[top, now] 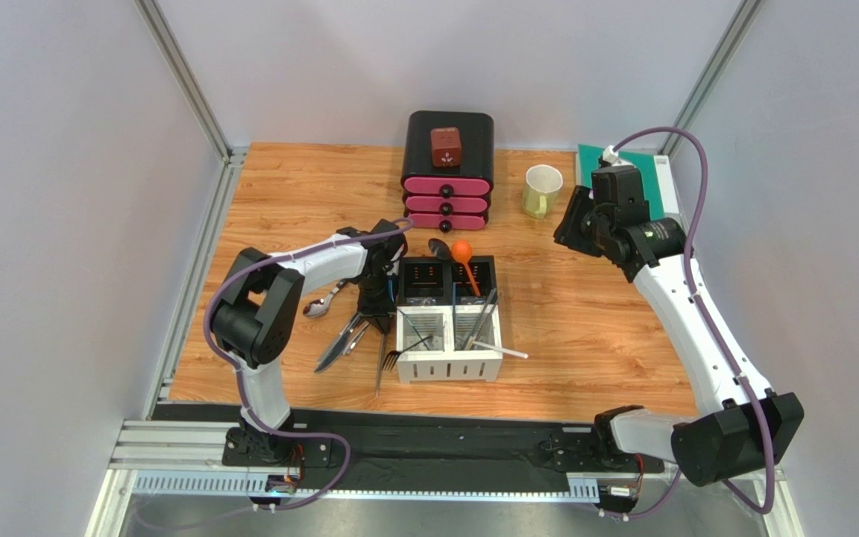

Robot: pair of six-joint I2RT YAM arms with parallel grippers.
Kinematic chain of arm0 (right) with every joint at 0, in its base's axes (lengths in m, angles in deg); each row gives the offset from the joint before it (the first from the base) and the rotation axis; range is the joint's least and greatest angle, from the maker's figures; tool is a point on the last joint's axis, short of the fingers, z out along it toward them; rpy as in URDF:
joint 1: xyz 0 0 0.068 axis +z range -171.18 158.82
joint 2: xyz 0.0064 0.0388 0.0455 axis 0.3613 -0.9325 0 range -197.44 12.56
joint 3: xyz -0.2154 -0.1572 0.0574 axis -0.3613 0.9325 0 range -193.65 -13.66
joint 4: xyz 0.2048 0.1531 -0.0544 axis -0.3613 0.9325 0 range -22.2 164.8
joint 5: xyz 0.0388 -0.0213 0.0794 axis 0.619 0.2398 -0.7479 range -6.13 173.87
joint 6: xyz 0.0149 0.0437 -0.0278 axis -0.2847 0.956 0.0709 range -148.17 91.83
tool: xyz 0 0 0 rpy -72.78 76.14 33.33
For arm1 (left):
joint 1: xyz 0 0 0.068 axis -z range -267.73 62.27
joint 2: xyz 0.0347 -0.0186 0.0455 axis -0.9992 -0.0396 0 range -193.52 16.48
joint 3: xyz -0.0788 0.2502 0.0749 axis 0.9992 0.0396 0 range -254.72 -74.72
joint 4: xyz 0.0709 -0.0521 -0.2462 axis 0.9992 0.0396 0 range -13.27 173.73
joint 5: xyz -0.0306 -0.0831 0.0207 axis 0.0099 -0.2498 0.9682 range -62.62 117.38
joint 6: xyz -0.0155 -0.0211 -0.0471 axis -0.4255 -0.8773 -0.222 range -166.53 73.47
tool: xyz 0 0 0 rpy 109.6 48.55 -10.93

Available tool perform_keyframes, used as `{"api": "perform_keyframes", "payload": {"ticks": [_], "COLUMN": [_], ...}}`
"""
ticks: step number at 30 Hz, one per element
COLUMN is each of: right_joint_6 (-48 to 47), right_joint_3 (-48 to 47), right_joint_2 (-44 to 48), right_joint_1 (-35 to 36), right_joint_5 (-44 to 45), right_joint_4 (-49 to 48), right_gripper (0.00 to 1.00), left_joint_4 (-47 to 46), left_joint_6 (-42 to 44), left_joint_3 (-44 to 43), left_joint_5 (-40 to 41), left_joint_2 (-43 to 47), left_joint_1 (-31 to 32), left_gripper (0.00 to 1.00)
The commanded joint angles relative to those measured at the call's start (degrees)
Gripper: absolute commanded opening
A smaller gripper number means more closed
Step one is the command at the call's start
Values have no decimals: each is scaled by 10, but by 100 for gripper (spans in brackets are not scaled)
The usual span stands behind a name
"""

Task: Sort the eating utensils into containers
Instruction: Pick up the fork at the center of the board, then place the fork in the storage box.

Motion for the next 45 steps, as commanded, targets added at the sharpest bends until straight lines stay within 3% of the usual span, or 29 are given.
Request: {"api": "perform_keyframes", "payload": {"ticks": [1, 12, 20, 28, 37, 45], "right_joint_6": [-5, -1, 6, 21, 33, 38], "right_joint_3": [8, 19, 35, 57, 74, 103], "right_joint_2": [22, 25, 34, 49, 71, 83], "right_joint_1": [-4, -5, -5, -4, -5, -4], "right_joint_5": [-4, -11, -20, -30, -45, -69], "right_joint_4": [-8, -8, -8, -9, -12, -18], "right_gripper": [38, 38, 38, 37, 36, 36], "left_joint_4": [-62, -26, 67, 49, -63, -197], "left_joint_6": [-14, -29, -76, -112, -130, -101], "left_joint_3": [36, 39, 2, -28, -57, -22], "left_joint_5": [9, 81, 214, 208, 191, 274], "left_joint_2": [-41, 160, 325, 464, 478, 425], "left_joint_1": [18, 14, -19, -12, 49, 176], "left_gripper": [0, 0, 0, 0, 0, 0]}}
